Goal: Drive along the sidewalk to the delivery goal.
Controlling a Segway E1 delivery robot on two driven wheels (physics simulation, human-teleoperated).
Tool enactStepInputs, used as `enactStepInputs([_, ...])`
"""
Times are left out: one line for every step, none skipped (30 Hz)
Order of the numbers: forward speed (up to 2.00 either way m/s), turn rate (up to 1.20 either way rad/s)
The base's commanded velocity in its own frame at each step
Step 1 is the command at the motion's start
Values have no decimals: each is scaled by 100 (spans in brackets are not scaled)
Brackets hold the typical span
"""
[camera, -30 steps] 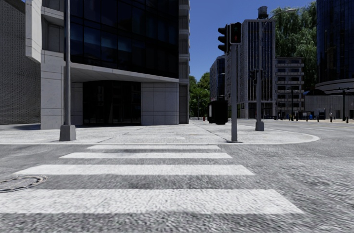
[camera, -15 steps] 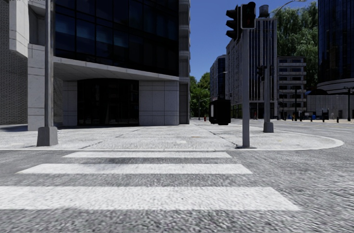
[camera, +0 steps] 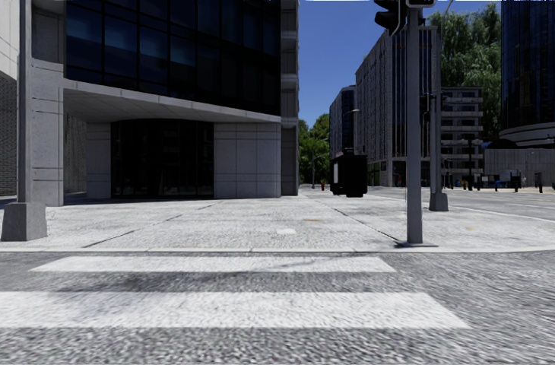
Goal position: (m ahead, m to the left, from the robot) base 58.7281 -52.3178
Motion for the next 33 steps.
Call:
enactStepInputs([200,0])
enactStepInputs([200,0])
enactStepInputs([200,0])
enactStepInputs([200,0])
enactStepInputs([200,0])
enactStepInputs([200,0])
enactStepInputs([200,0])
enactStepInputs([200,0])
enactStepInputs([200,0])
enactStepInputs([200,0])
enactStepInputs([200,0])
enactStepInputs([200,0])
enactStepInputs([200,0])
enactStepInputs([200,0])
enactStepInputs([200,0])
enactStepInputs([200,0])
enactStepInputs([200,0])
enactStepInputs([200,0])
enactStepInputs([200,0])
enactStepInputs([200,0])
enactStepInputs([200,0])
enactStepInputs([200,0])
enactStepInputs([200,0])
enactStepInputs([200,0])
enactStepInputs([200,0])
enactStepInputs([200,0])
enactStepInputs([200,0])
enactStepInputs([200,0])
enactStepInputs([200,0])
enactStepInputs([200,0])
enactStepInputs([200,0])
enactStepInputs([200,0])
enactStepInputs([200,0])
